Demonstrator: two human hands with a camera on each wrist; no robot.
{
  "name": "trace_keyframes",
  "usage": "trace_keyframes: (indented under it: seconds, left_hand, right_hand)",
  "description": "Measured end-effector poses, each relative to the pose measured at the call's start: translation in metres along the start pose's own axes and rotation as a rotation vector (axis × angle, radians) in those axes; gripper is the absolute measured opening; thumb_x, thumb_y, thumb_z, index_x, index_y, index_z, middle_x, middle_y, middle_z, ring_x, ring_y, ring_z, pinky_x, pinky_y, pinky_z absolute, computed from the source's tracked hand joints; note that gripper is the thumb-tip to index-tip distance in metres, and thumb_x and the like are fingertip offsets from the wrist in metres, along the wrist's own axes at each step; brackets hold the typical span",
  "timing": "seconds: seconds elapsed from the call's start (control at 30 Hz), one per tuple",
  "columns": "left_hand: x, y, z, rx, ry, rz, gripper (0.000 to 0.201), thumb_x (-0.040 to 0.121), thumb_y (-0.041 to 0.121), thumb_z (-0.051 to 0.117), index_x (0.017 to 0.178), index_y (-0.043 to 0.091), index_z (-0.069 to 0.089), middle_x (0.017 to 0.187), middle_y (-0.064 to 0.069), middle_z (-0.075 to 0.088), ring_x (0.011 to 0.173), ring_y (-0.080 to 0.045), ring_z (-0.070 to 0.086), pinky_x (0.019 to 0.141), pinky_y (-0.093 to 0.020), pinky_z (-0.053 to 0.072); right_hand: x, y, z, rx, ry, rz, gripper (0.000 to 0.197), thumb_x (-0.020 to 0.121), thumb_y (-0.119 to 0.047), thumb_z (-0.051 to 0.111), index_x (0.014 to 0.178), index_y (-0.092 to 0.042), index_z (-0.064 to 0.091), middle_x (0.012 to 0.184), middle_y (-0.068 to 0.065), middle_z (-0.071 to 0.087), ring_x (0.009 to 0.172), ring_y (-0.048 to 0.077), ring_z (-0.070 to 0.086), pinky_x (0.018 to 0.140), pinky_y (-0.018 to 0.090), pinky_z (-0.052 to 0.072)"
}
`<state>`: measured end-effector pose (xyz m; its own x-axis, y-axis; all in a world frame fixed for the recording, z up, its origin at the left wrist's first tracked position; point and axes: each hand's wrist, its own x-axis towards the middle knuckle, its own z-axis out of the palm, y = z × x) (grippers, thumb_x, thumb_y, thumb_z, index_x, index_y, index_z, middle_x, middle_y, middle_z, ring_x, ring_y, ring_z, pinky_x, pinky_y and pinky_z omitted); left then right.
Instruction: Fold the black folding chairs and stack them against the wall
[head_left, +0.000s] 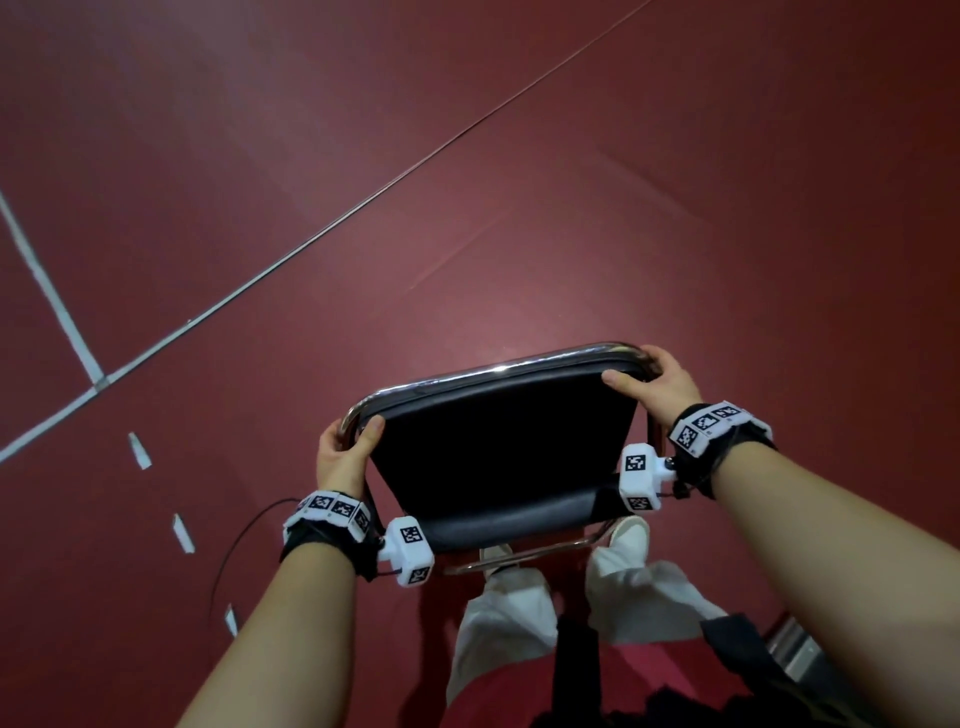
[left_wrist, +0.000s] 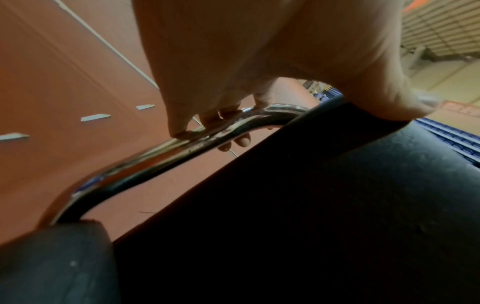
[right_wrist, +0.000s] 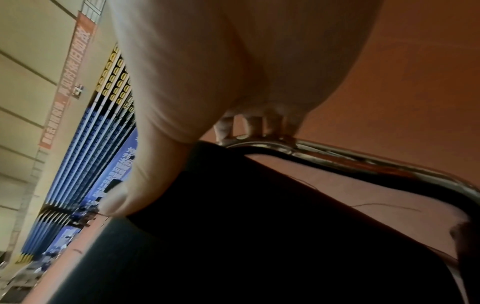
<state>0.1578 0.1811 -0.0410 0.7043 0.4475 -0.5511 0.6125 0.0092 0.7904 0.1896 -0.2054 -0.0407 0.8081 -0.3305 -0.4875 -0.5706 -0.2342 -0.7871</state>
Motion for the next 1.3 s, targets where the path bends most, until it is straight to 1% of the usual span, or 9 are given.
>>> trace_keyframes:
  seconds: [0.13, 0.27, 0.4, 0.47, 0.57, 0.77, 1.1, 1.23, 1.3]
  left_hand:
    - [0.006, 0.01, 0.024, 0.028, 0.021, 0.004, 0.066, 0.086, 0.033, 0.076, 0.142, 0.011, 0.047, 0.126, -0.003, 0.058, 0.117, -0.02, 0.055, 0.106, -0.034, 0.04]
    - [0.007, 0.025, 0.057, 0.069, 0.063, 0.023, 0.058, 0.087, 0.034, 0.076, 0.135, 0.012, 0.052, 0.12, -0.005, 0.062, 0.113, -0.024, 0.059, 0.105, -0.038, 0.043]
    - [0.0, 0.048, 0.117, 0.116, 0.094, 0.062, 0.056, 0.087, 0.034, 0.076, 0.132, 0.009, 0.053, 0.12, -0.009, 0.063, 0.111, -0.027, 0.059, 0.104, -0.04, 0.046]
    - [-0.006, 0.063, 0.156, 0.14, 0.09, 0.081, 0.059, 0.086, 0.034, 0.077, 0.133, 0.009, 0.052, 0.121, -0.009, 0.062, 0.109, -0.026, 0.059, 0.104, -0.041, 0.046]
    - [-0.02, 0.085, 0.23, 0.161, 0.06, 0.123, 0.053, 0.084, 0.032, 0.079, 0.126, 0.013, 0.052, 0.112, 0.001, 0.063, 0.106, -0.02, 0.06, 0.101, -0.035, 0.047]
    - [-0.074, 0.133, 0.368, 0.185, -0.009, 0.218, 0.04, 0.086, 0.022, 0.077, 0.117, 0.015, 0.053, 0.098, 0.007, 0.06, 0.092, -0.011, 0.059, 0.08, -0.017, 0.044]
    - [-0.179, 0.243, 0.629, 0.101, -0.404, 0.431, 0.054, 0.086, 0.014, 0.076, 0.132, -0.001, 0.054, 0.115, -0.009, 0.061, 0.103, -0.019, 0.059, 0.09, -0.025, 0.047]
    - [-0.216, 0.288, 0.744, 0.093, -0.607, 0.517, 0.053, 0.086, 0.01, 0.075, 0.131, -0.007, 0.054, 0.111, -0.01, 0.061, 0.099, -0.019, 0.058, 0.086, -0.022, 0.048]
    - [-0.231, 0.309, 0.802, 0.092, -0.695, 0.544, 0.052, 0.085, 0.008, 0.075, 0.13, -0.009, 0.054, 0.107, -0.009, 0.06, 0.097, -0.019, 0.057, 0.082, -0.019, 0.048]
  right_hand:
    - [0.018, 0.011, -0.01, 0.117, 0.0, -0.002, 0.062, 0.08, -0.027, 0.08, 0.132, -0.013, 0.049, 0.127, 0.001, 0.059, 0.12, 0.016, 0.055, 0.092, 0.018, 0.039]
    - [0.039, 0.022, -0.036, 0.17, -0.034, -0.013, 0.051, 0.09, -0.022, 0.07, 0.135, -0.012, 0.047, 0.12, -0.001, 0.056, 0.108, 0.011, 0.053, 0.07, -0.004, 0.037]
    - [0.079, 0.035, -0.077, 0.237, 0.02, 0.035, 0.059, 0.087, -0.028, 0.073, 0.138, -0.013, 0.048, 0.122, -0.003, 0.059, 0.11, 0.01, 0.056, 0.078, 0.004, 0.04]
    - [0.1, 0.04, -0.103, 0.271, 0.063, 0.055, 0.047, 0.086, -0.026, 0.074, 0.127, -0.01, 0.058, 0.109, -0.003, 0.065, 0.094, 0.007, 0.062, 0.069, -0.001, 0.04]
    - [0.129, 0.056, -0.157, 0.315, 0.12, 0.088, 0.031, 0.086, -0.024, 0.075, 0.113, -0.012, 0.065, 0.09, -0.012, 0.064, 0.077, -0.006, 0.056, 0.062, -0.003, 0.039]
    - [0.161, 0.073, -0.28, 0.437, 0.234, 0.114, 0.028, 0.083, -0.024, 0.078, 0.107, -0.02, 0.065, 0.091, -0.013, 0.066, 0.081, -0.001, 0.059, 0.064, -0.002, 0.042]
    - [0.166, 0.056, -0.55, 0.55, 0.687, -0.027, 0.044, 0.075, -0.034, 0.082, 0.114, -0.025, 0.064, 0.1, -0.013, 0.066, 0.099, 0.01, 0.06, 0.088, 0.021, 0.041]
    - [0.162, 0.053, -0.645, 0.568, 0.91, -0.086, 0.056, 0.074, -0.035, 0.081, 0.125, -0.018, 0.063, 0.107, -0.008, 0.065, 0.103, 0.01, 0.058, 0.088, 0.02, 0.041]
    - [0.168, 0.05, -0.687, 0.575, 0.987, -0.107, 0.055, 0.076, -0.031, 0.081, 0.125, -0.016, 0.063, 0.106, -0.008, 0.063, 0.103, 0.01, 0.057, 0.081, 0.011, 0.041]
